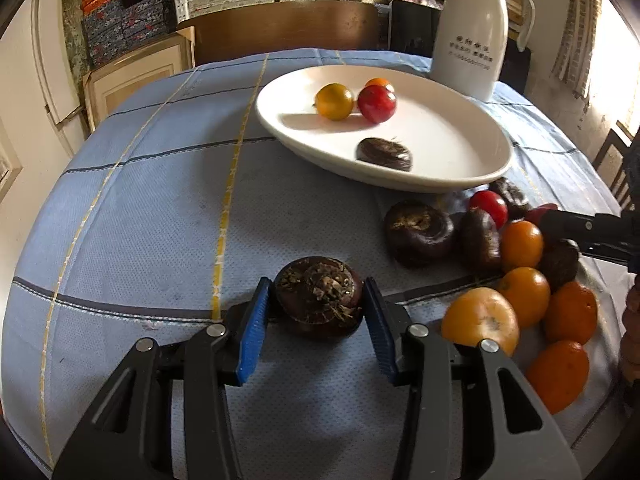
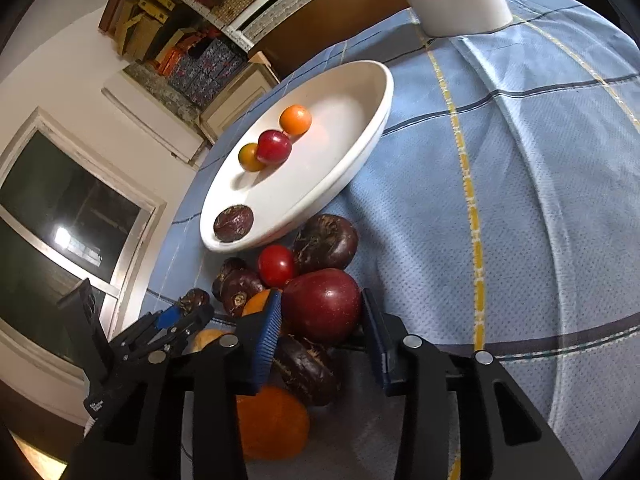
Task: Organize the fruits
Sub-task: 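Place the passion fruit on the plate with the left tool while the right tool drops the plum there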
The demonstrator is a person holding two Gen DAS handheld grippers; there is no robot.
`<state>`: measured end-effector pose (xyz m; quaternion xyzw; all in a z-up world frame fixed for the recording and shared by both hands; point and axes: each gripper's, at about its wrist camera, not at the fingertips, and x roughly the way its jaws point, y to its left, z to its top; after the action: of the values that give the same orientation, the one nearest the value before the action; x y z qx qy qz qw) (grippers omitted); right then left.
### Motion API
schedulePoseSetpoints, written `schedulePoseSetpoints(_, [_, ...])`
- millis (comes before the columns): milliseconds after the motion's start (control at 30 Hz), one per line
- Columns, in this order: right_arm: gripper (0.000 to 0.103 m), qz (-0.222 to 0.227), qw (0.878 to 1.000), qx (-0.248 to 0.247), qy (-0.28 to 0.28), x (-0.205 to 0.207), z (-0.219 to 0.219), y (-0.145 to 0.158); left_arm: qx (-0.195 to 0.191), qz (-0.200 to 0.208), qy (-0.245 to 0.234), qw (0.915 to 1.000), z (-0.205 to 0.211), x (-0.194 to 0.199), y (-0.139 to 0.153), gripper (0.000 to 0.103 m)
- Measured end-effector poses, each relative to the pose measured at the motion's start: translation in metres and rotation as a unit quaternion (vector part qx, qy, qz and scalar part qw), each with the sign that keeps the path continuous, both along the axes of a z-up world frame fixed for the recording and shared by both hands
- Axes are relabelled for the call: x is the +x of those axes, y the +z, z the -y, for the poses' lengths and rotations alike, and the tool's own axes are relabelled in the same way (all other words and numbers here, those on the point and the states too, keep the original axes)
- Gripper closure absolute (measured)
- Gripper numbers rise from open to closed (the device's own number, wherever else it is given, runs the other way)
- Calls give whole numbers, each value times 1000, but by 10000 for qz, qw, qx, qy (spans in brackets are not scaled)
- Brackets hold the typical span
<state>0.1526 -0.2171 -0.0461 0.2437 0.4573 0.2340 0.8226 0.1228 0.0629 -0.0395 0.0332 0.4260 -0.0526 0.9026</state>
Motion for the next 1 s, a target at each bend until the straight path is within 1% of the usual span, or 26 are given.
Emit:
schedulePoseSetpoints(33, [63, 34, 10000, 4, -33, -1, 1, 2, 30, 68, -24, 10000, 2, -1, 2, 58])
schedulePoseSetpoints(167, [63, 500, 9982, -251, -232, -9, 6, 20, 105, 407, 31, 9991, 5, -9, 13, 58])
schedulePoseSetpoints(233, [63, 861, 9935, -619, -416, -16, 6, 32, 101, 624, 149, 9979, 2, -11, 22, 58])
schedulePoseSetpoints(300, [63, 1270, 9850, -1024, -568, -23, 4, 45, -21, 838, 242, 9962, -2, -12, 35, 58])
schedulePoseSetpoints(367, [63, 1564, 9785, -1192, -628, -27, 2, 54, -107, 967, 298, 9948, -3, -8, 46, 58])
schedulePoseSetpoints(400, [63, 1635, 9770, -1209, -638, -26, 1, 58, -147, 991, 300, 9945, -3, -1, 53, 58])
schedulePoseSetpoints(500, [63, 1657, 9765, -1253, -583, -12, -5, 66, -147, 1016, 348, 9941, 1, 23, 65, 58])
schedulePoseSetpoints(600, [63, 1578, 9781, -1278, -464, 13, -18, 73, -132, 966, 339, 9947, 9, 48, 69, 58])
schedulePoseSetpoints(733, [63, 1517, 9783, -1377, -304, 42, -45, 72, -70, 819, 385, 9959, 15, 79, 60, 58])
schedulePoseSetpoints(833, [61, 1445, 9798, -1359, -238, 53, -54, 65, -105, 671, 401, 9969, 16, 93, 47, 58])
schedulePoseSetpoints(867, [58, 1403, 9803, -1369, -228, 56, -55, 61, -76, 648, 381, 9971, 17, 95, 44, 55])
schedulePoseSetpoints(900, [49, 1360, 9808, -1386, -206, 58, -54, 58, -28, 666, 371, 9971, 16, 94, 43, 46])
schedulePoseSetpoints(967, [47, 1288, 9819, -1362, -269, 59, -49, 54, 4, 727, 373, 9967, 16, 91, 44, 35])
schedulePoseSetpoints(1000, [47, 1268, 9827, -1315, -311, 59, -46, 53, -21, 762, 372, 9964, 15, 88, 45, 33])
